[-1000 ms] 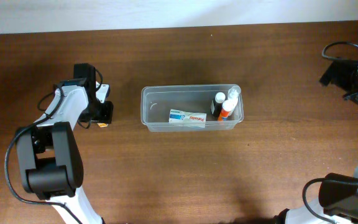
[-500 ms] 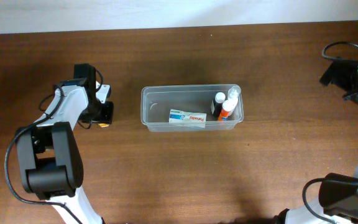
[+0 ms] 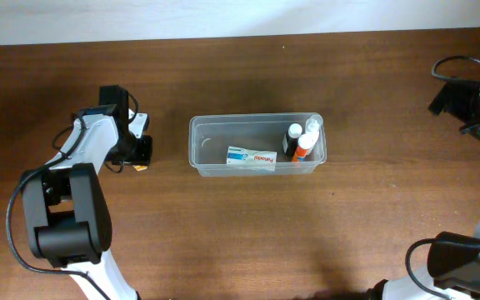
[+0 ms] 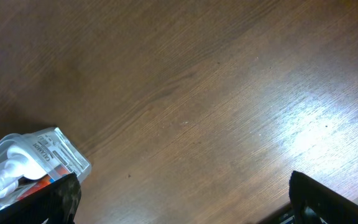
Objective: Pack container
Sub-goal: 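Lift the amber jar and carry it right over the container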
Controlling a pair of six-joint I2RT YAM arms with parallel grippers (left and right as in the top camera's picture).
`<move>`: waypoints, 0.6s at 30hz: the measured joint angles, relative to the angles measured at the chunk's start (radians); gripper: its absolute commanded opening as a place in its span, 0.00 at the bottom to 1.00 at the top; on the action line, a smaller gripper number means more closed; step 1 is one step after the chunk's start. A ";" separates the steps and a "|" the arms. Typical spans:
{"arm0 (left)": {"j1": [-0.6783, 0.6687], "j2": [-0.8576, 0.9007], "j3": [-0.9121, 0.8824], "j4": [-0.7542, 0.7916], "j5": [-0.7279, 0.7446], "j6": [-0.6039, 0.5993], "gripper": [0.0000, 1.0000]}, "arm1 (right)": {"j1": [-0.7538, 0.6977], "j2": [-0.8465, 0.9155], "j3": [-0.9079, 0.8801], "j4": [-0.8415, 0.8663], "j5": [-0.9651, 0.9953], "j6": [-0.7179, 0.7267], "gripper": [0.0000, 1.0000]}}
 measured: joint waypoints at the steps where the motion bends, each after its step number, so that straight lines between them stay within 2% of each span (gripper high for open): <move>1: 0.000 0.000 0.001 -0.008 0.001 -0.007 0.36 | 0.000 0.000 0.000 0.000 0.000 0.000 0.98; 7: 0.000 0.002 0.058 -0.117 0.039 -0.037 0.36 | 0.000 0.000 0.000 0.000 0.000 0.000 0.98; 18: 0.000 0.002 0.389 -0.439 0.202 -0.046 0.36 | 0.000 0.000 0.000 0.000 0.000 0.000 0.98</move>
